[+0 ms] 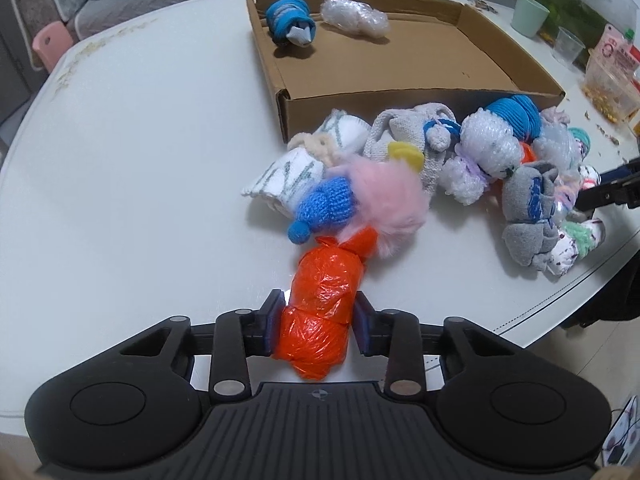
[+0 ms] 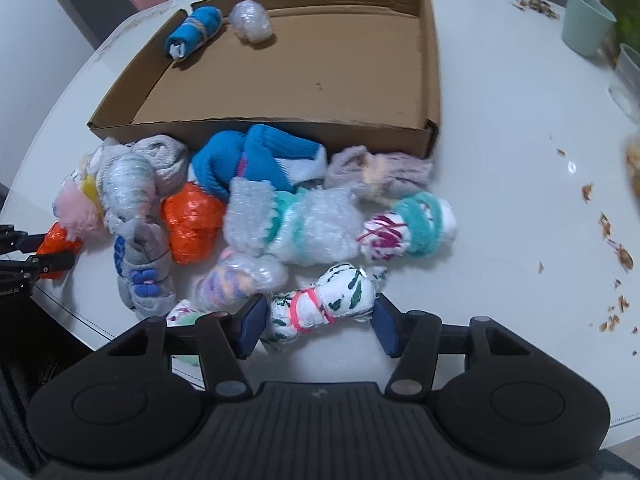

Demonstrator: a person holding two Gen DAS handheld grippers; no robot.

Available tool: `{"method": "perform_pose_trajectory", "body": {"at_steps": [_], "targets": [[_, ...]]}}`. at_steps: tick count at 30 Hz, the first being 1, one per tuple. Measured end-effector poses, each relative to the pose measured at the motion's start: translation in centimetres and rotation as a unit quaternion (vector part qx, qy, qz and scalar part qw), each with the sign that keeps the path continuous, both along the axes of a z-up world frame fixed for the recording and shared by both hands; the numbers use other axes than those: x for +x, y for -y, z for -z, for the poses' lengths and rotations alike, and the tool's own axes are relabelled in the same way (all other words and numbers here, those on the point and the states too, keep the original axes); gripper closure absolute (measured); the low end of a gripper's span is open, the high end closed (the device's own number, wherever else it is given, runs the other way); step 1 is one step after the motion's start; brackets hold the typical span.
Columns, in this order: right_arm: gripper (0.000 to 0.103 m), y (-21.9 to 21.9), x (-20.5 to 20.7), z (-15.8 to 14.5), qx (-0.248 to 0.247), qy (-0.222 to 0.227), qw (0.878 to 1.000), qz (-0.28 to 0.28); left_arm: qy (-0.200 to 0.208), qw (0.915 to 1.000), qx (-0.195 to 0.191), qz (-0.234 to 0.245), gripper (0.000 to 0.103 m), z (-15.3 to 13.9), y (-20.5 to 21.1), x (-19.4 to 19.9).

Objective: Organize objects
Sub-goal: 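Grasp the orange bag bundle with the left gripper while the right grasps the white patterned bundle, then lower both bundles into the tray beside the others and release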

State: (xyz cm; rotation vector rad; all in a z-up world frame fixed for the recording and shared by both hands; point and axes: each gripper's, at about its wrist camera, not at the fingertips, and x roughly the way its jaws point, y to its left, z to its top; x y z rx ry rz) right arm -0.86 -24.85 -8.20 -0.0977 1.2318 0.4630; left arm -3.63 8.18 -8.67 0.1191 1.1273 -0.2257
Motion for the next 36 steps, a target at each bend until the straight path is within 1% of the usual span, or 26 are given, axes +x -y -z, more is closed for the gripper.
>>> {"method": "perform_pose_trajectory", "body": {"at_steps": [3, 6, 9, 12, 15, 18, 21, 25, 27, 30, 33, 36], "targets": [[0.053, 0.3, -0.3, -0.4, -0.001, 0.003, 1.0, 0.0, -0.006, 0.9999, -0.01, -0.006, 0.064, -0.1, 0.0, -0.2], [0.054, 0.9, -0.6, -1.1, -0.001, 0.009, 1.0, 0.003, -0.007, 0.9998, -0.013, -0.012, 0.064, -0.3, -0.1, -0.7], [0.054, 1.6, -0.9, -1.8, 0.005, 0.015, 1.0, 0.008, 0.0, 0.9998, -0.014, -0.015, 0.064, -0.7, -0.4, -1.2], [0.055, 1.7, -0.7, -1.9, 0.004, 0.015, 1.0, 0.009, 0.007, 0.9996, -0.018, -0.022, 0.064, -1.1, -0.8, -1.3], [0.055, 1.8, -0.7, -2.8, 0.01, 0.026, 1.0, 0.007, 0.017, 0.9992, -0.022, -0.028, 0.064, -2.0, -1.1, -1.4], [0.055, 2.1, -0.1, -3.7, 0.02, 0.037, 0.999, 0.016, 0.03, 0.9987, -0.024, -0.032, 0.064, -3.1, -1.3, -1.5], [0.055, 2.3, 0.4, -5.5, 0.036, 0.064, 0.997, 0.015, 0.044, 0.9976, -0.033, -0.042, 0.064, -4.7, -1.3, -0.8], [0.055, 0.9, 2.3, -8.4, 0.055, 0.112, 0.992, -0.015, 0.065, 0.9958, -0.046, -0.045, 0.064, -7.1, -0.4, 2.1], [0.055, 0.1, 4.1, -10.0, 0.058, 0.136, 0.988, -0.035, 0.079, 0.9947, -0.048, -0.044, 0.064, -8.3, 0.6, 4.3], [0.055, -1.5, 7.1, -11.5, 0.061, 0.169, 0.981, -0.071, 0.097, 0.9934, -0.045, -0.042, 0.064, -9.1, 2.7, 8.1], [0.055, -3.8, 10.8, -11.4, 0.064, 0.184, 0.975, -0.107, 0.102, 0.9923, -0.05, -0.051, 0.063, -8.6, 4.4, 12.1], [0.055, -6.1, 14.3, -10.1, 0.073, 0.187, 0.971, -0.128, 0.097, 0.9926, -0.04, -0.06, 0.063, -6.8, 6.2, 15.9]]}}
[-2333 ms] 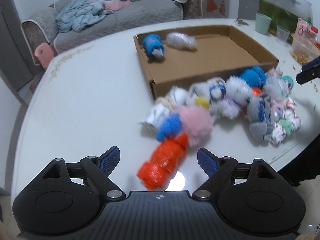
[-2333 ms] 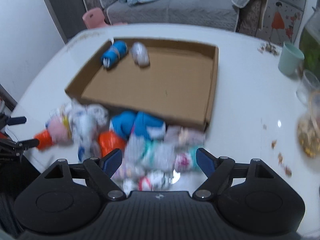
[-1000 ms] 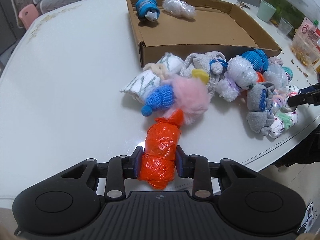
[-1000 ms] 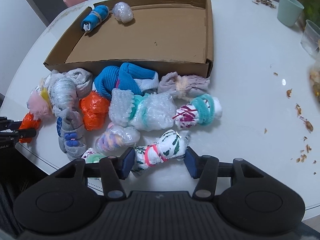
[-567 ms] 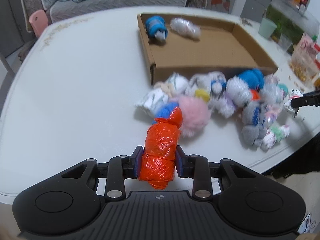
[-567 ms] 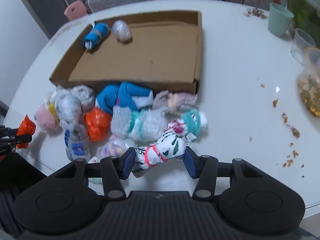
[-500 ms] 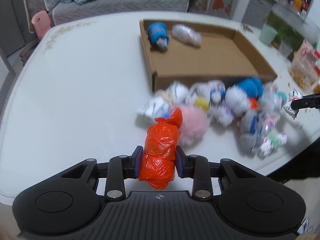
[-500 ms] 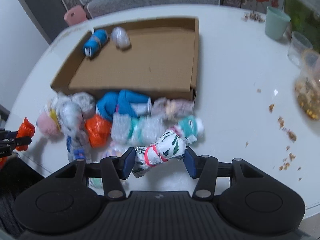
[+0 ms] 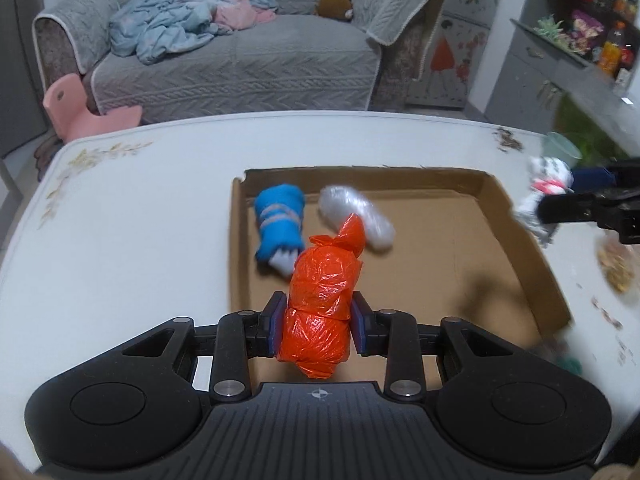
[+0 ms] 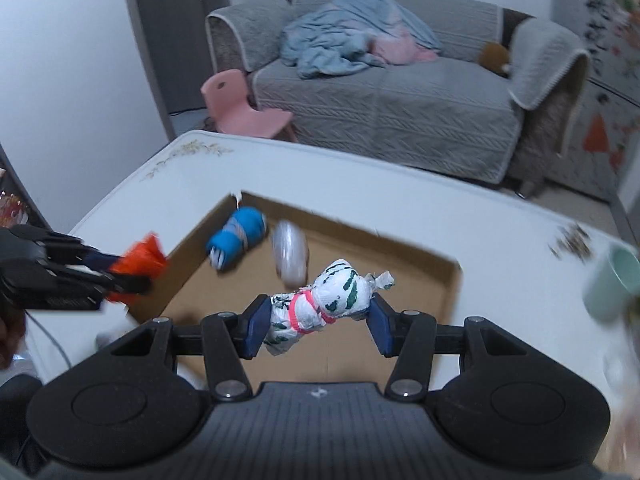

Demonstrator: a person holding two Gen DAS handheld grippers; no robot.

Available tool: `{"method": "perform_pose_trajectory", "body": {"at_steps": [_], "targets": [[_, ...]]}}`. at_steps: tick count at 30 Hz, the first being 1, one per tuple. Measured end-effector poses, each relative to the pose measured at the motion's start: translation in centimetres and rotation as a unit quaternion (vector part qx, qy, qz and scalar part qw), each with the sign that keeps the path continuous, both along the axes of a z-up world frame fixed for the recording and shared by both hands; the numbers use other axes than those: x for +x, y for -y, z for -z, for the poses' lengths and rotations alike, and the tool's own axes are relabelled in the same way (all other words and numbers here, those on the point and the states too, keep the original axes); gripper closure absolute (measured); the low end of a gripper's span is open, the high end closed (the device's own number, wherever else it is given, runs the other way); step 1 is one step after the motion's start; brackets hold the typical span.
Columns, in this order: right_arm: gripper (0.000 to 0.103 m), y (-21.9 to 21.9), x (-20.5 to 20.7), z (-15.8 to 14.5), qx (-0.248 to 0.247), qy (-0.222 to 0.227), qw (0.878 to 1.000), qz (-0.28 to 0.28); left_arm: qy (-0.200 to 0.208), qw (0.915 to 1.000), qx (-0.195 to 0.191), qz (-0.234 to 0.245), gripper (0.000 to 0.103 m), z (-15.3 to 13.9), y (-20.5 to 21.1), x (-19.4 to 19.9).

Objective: Organize objects
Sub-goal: 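Lower both bundles into the tray beside the others and release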

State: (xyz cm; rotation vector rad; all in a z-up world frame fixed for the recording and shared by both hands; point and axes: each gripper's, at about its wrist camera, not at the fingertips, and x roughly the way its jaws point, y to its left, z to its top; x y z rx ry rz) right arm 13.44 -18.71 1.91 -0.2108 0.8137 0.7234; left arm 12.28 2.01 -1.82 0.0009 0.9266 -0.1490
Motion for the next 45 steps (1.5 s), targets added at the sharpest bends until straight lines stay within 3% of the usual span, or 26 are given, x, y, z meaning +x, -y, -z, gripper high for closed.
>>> {"method": "perform_pose_trajectory", "body": {"at_steps": [6, 13, 24, 28, 32, 38, 40, 42, 45], "targets": [[0.055, -3.5, 5.4, 5.5, -0.026, -0.012, 0.999, -0.026, -0.02, 0.9997, 0.014, 0.001, 0.063, 3.9, 2.1, 4.9], [0.055, -5.0, 7.2, 9.8, -0.087, -0.014, 0.995, -0.049, -0.037, 0.9989, 0.028, -0.008, 0.063, 7.3, 2.4, 7.4], [0.052, -6.1, 5.7, 9.1, -0.08, -0.005, 0.993, -0.087, -0.022, 0.9986, 0.047, -0.006, 0.06, 7.2, 2.6, 7.4], [0.047, -6.0, 5.5, 8.9, -0.087, -0.002, 0.992, -0.093, -0.025, 0.9983, 0.052, -0.005, 0.053, 7.1, 2.8, 7.7], [0.046, -6.2, 6.3, 8.9, -0.088, -0.003, 0.992, -0.095, -0.026, 0.9979, 0.06, -0.002, 0.05, 7.0, 2.8, 7.5], [0.036, -6.3, 6.1, 7.7, -0.09, 0.007, 0.992, -0.09, -0.019, 0.9981, 0.059, 0.003, 0.047, 5.9, 2.7, 6.5], [0.032, -6.1, 5.9, 7.0, -0.09, 0.01, 0.992, -0.085, -0.017, 0.9985, 0.052, 0.002, 0.042, 5.3, 2.5, 6.1], [0.031, -5.9, 5.3, 6.3, -0.093, 0.017, 0.992, -0.081, -0.007, 0.9985, 0.054, -0.003, 0.028, 4.3, 2.4, 5.2], [0.029, -5.5, 3.9, 4.8, -0.097, 0.03, 0.992, -0.076, 0.014, 0.998, 0.062, -0.001, 0.027, 2.5, 2.3, 3.4]]}}
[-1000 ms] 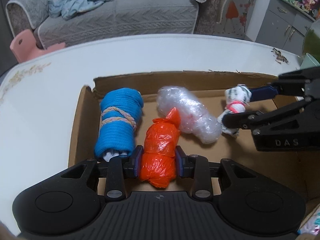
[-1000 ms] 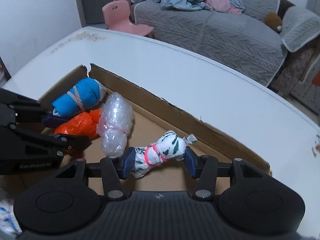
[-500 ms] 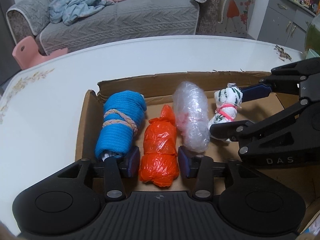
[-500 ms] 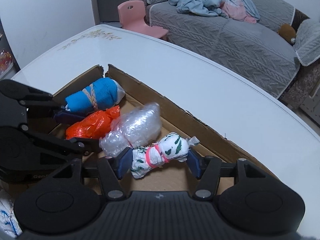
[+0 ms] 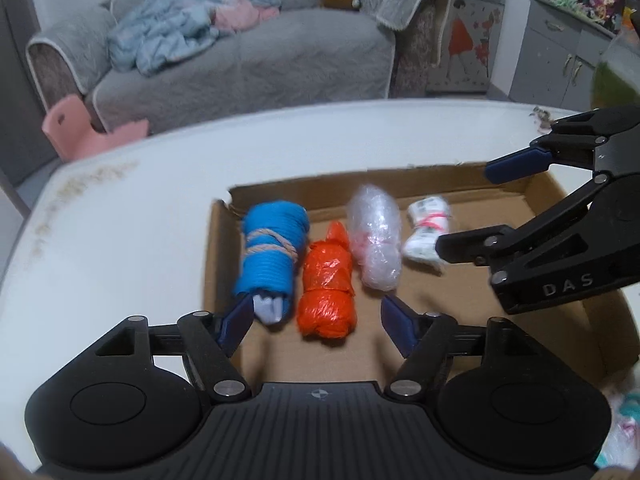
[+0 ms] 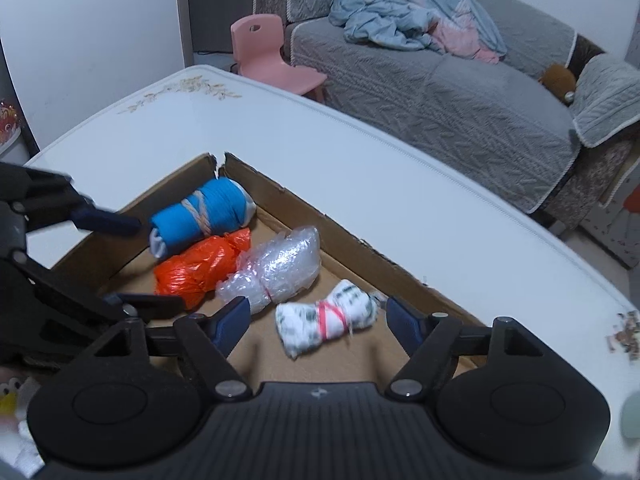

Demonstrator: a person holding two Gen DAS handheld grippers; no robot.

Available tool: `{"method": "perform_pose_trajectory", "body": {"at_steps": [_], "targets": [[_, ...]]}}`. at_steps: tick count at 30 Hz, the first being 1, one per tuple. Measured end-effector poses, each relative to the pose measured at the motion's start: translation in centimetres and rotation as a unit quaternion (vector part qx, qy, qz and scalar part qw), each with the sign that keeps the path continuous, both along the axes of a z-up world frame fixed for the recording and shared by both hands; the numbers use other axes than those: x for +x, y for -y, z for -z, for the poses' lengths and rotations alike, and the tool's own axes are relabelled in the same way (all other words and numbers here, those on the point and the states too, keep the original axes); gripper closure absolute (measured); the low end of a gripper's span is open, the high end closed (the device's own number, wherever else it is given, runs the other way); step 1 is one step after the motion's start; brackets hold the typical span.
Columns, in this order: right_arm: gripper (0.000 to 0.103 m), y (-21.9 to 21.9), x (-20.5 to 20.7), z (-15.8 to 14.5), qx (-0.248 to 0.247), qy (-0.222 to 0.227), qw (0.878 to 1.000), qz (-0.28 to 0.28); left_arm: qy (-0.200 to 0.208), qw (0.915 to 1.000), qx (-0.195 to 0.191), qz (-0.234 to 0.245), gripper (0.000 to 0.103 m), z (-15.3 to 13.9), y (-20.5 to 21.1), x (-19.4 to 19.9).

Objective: Organize objects
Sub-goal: 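Lower both bundles into the tray beside the others and release, then move both grippers back over the remaining pile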

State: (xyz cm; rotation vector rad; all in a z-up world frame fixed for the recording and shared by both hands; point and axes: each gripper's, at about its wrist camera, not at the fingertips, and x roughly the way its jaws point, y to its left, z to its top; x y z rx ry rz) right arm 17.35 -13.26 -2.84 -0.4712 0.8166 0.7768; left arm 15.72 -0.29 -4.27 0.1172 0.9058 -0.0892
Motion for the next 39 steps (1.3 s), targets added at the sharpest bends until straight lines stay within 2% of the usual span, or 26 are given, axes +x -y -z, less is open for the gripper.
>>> {"method": "perform_pose_trajectory", "body": {"at_steps": [7, 14, 18, 25, 39], "targets": [[0.024, 1.5, -5.2, -4.2, -0.02, 0.028, 0.999, 0.041, 0.022, 0.9995, -0.02, -0.006, 0.026, -4.3, -1.0, -5.4], [0.016, 2.9, -11.9, -7.2, -0.031, 0.061, 0.994, 0.086, 0.038, 0.9992, -0.013, 0.001, 0.023, -7.0, -0.7, -11.9], [0.016, 3.4, -14.4, -7.2, -0.046, 0.076, 0.991, 0.099, 0.04, 0.9992, -0.005, 0.009, 0.021, -7.1, -0.7, -15.4], [0.016, 4.5, -17.9, -6.9, -0.042, 0.071, 0.991, 0.105, 0.028, 0.9995, -0.006, 0.012, 0.022, -6.8, -0.9, -19.2], [0.016, 4.7, -21.7, -5.6, -0.065, 0.072, 0.99, 0.103, 0.02, 0.9997, -0.012, 0.01, 0.022, -5.9, -1.4, -22.1]]}}
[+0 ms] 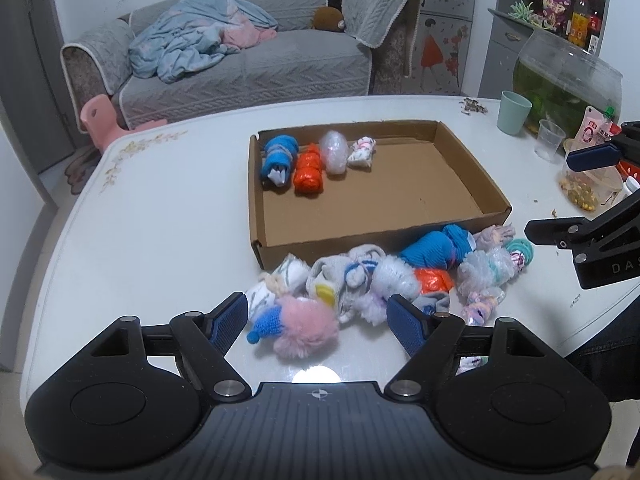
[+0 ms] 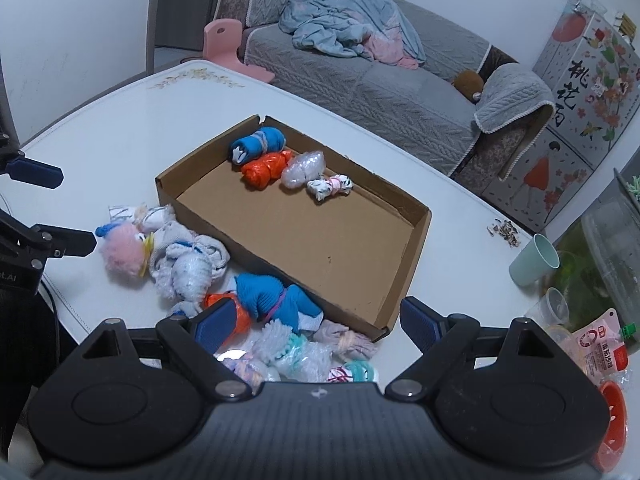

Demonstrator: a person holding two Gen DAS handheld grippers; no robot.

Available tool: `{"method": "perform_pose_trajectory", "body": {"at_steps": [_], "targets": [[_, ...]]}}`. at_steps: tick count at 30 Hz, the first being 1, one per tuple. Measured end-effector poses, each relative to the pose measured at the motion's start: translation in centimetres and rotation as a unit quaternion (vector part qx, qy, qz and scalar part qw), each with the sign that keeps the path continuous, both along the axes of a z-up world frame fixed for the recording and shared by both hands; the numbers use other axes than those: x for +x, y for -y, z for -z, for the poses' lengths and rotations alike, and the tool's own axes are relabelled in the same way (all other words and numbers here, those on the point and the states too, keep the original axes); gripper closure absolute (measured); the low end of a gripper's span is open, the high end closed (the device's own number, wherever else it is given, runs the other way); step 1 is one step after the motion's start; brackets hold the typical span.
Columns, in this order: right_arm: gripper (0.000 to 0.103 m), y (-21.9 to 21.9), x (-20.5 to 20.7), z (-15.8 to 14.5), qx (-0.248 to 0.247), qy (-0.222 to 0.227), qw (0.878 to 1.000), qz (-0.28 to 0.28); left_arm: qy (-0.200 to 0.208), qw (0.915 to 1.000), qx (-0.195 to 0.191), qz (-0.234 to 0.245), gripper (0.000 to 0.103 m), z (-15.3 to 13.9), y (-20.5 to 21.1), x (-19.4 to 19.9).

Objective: Organize objects
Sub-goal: 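Move both grippers back over the remaining pile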

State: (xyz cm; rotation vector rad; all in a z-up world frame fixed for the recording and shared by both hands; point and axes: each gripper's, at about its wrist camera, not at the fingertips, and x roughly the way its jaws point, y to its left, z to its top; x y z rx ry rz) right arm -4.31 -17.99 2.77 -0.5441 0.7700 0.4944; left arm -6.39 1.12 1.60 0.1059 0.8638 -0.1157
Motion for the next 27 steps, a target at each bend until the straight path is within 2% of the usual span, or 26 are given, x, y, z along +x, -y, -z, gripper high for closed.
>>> {"method": "perform_pose_trajectory", "body": {"at_steps": [23, 27], "targets": [[0.016, 0.0, 0.2, 1.5, -0.012, -0.024, 1.0, -0.007, -0.027, 0.9996, -0.004, -0.005, 0.022, 2.5, -0.5, 0.4], [0.016, 2.4, 1.8, 2.1, 0.026, -0.074, 0.997, 0.002, -0.034, 0.9992, 0.019, -0.007, 0.022, 4.1, -0.9, 0.7]]}}
